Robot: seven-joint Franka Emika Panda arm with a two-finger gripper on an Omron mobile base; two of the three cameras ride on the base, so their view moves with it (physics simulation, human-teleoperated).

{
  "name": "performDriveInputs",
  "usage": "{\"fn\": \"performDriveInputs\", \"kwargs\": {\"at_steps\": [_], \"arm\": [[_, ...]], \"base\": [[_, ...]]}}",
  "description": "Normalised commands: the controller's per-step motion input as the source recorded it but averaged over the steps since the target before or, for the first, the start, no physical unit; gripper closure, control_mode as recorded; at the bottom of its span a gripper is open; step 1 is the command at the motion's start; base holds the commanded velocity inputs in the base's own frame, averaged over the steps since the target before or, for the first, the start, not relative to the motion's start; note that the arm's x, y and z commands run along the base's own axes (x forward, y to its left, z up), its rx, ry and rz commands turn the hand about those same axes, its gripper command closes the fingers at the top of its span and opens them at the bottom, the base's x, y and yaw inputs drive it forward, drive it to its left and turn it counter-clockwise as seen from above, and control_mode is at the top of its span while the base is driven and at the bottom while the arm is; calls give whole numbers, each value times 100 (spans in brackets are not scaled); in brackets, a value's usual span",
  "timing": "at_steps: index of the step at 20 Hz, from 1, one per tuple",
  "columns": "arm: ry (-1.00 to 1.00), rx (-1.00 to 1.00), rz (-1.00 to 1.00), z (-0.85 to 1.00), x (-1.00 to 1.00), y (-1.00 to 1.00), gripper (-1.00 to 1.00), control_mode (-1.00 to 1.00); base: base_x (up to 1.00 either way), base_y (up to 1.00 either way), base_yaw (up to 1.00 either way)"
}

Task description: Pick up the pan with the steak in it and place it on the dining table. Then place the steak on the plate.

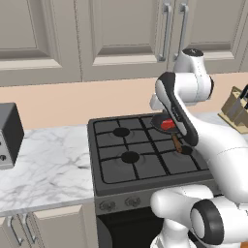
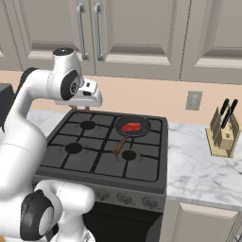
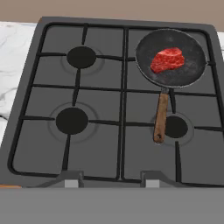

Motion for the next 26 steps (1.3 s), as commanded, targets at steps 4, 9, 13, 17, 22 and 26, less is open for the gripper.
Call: {"fn": "performDriveInputs", "kwargs": {"at_steps": [4,9,13,17,22,26], "arm": [[0,0,0,-3,-12,-3,-100,-100],[-4,0,-2,-12,-43,-21,-100,-100],[-1,0,-5,-25,-40,-30,-100,-100],[0,0,-6,-28,-21,-32,-100,-100],[0,0,-4,-24,0,-20,-100,-100],[0,-1,-2,-28,11,-12,-100,-100]], "base": [[0,0,0],[0,0,0],[0,0,0],[0,0,0],[0,0,0],[0,0,0]]}}
